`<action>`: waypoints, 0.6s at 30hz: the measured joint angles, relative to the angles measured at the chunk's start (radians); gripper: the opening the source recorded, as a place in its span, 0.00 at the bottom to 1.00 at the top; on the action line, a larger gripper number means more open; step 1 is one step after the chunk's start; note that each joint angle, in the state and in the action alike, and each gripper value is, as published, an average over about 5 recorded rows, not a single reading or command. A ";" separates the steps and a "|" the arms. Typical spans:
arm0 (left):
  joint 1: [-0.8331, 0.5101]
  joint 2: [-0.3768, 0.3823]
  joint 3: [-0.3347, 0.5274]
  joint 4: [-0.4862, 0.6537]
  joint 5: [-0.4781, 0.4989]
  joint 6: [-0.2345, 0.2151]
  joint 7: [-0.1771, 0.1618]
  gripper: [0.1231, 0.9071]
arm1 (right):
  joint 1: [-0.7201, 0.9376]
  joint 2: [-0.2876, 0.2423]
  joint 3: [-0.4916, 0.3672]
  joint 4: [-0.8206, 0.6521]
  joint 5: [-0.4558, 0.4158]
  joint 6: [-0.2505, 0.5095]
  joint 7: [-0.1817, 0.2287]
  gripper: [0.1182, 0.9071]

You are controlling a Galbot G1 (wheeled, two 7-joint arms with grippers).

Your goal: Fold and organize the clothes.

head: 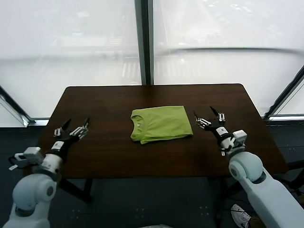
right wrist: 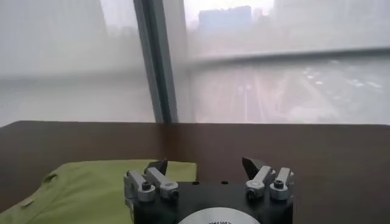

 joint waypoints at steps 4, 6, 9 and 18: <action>0.080 0.037 0.014 -0.029 0.043 -0.099 -0.027 1.00 | -0.170 0.038 0.091 0.048 -0.064 0.148 0.019 1.00; 0.133 0.061 0.015 -0.048 0.045 -0.141 -0.048 1.00 | -0.261 0.060 0.139 0.079 -0.084 0.193 0.028 1.00; 0.216 0.094 0.015 -0.078 0.040 -0.186 -0.086 1.00 | -0.387 0.090 0.203 0.124 -0.108 0.241 0.038 1.00; 0.418 0.113 0.016 -0.174 0.079 -0.212 -0.116 1.00 | -0.679 0.146 0.312 0.225 -0.126 0.273 0.070 1.00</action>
